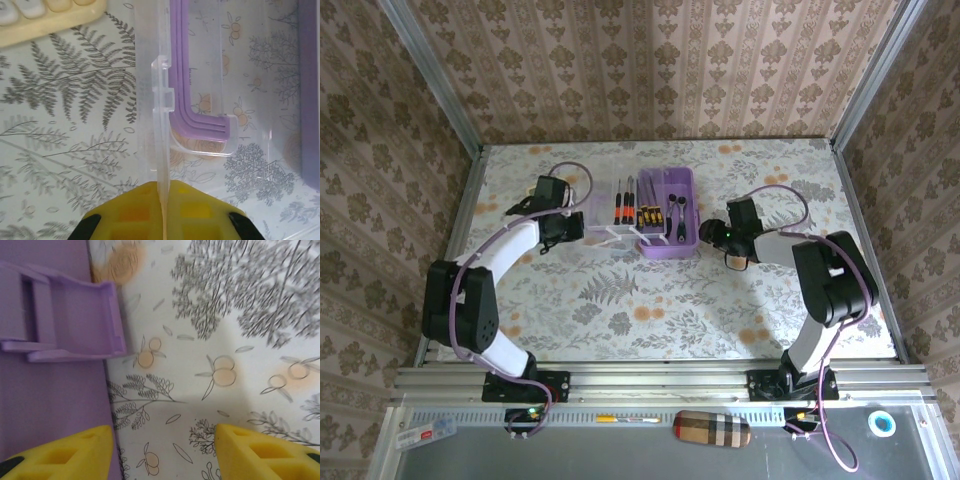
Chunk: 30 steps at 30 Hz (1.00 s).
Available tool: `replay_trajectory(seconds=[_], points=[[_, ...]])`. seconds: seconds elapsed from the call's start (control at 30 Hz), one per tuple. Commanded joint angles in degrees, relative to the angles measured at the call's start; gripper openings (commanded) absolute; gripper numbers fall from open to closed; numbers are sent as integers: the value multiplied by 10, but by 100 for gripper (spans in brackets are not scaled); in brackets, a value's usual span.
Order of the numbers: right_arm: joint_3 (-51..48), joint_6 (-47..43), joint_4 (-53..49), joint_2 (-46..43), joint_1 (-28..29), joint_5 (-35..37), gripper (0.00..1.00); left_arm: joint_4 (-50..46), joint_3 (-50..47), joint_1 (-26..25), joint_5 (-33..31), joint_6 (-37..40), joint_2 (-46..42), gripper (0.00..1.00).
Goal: Pack the tool kit
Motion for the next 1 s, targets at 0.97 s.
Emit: replay_trajectory(seconds=[0.97], points=[[25,40,62,53,40,-125,56,-239,300,-200,-21,-41,56,6]])
